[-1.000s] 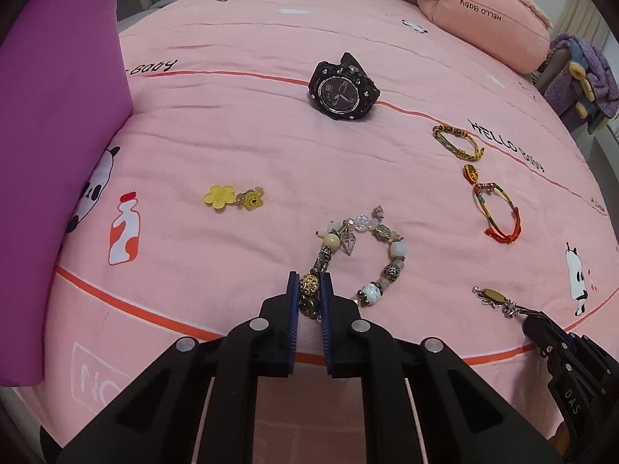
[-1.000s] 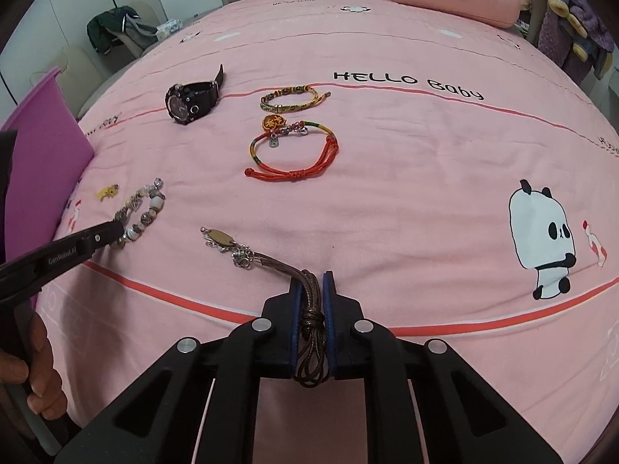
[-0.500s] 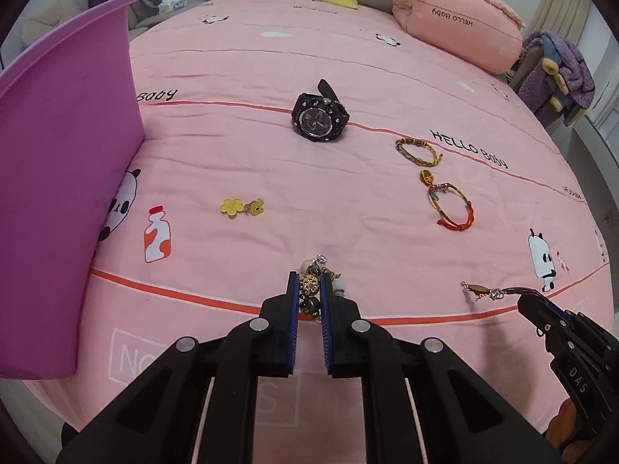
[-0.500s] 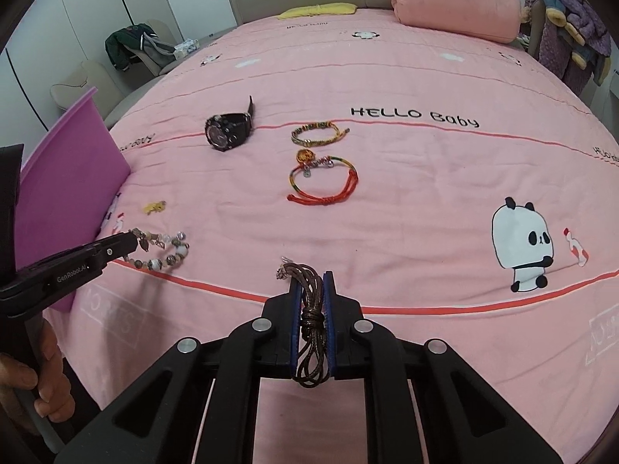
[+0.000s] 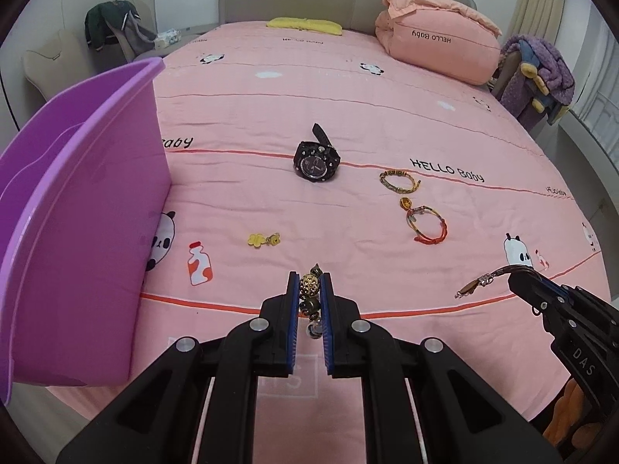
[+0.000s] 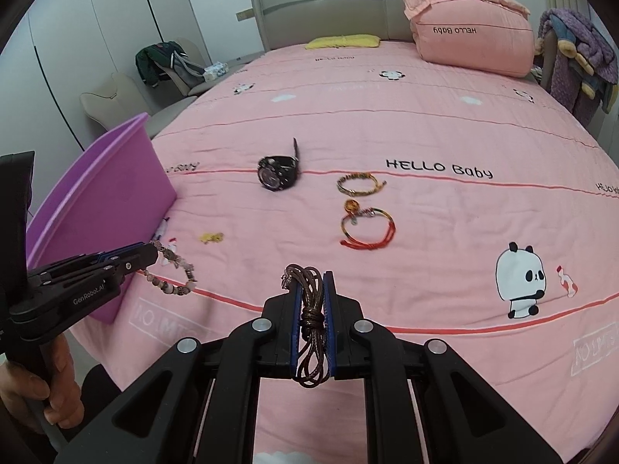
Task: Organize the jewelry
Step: 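Carry the beaded bracelet and cord keychain over the purple tub and lower them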
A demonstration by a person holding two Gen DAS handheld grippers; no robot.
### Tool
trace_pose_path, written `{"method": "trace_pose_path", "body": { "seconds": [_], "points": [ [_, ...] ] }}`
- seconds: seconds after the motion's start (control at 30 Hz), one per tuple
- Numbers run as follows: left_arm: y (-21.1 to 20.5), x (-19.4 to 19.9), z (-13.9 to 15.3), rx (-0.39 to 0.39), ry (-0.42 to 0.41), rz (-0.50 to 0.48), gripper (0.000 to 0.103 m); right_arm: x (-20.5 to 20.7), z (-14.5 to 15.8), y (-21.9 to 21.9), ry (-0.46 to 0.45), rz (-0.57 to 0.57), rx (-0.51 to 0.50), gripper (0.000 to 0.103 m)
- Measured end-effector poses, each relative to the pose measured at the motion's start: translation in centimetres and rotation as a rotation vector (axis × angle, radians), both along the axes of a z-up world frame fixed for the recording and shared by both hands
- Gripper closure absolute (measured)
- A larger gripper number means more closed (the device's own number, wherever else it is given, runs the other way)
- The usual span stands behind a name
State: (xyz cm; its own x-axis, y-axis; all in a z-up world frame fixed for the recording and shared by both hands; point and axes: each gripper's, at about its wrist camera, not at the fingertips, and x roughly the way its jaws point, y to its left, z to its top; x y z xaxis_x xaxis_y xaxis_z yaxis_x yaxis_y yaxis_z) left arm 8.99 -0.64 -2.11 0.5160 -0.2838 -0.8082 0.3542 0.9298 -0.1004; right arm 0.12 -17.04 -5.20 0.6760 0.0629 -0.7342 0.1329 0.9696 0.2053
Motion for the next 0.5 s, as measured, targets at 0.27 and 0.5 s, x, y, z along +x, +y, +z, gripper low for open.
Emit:
{"method": "trace_pose_path", "body": {
  "seconds": [0.27,0.5],
  "points": [
    [1.9,-1.1,4.7,-0.051,-0.073,-0.007,0.092,0.0,3.8,2.3,-0.083,0.042,-0.007,0.093],
    [4.1,-1.1,8.6,-0.087,-0.139,0.016,0.092,1.0,6.7,5.4,-0.140,0.108,0.023,0.093]
  ]
}}
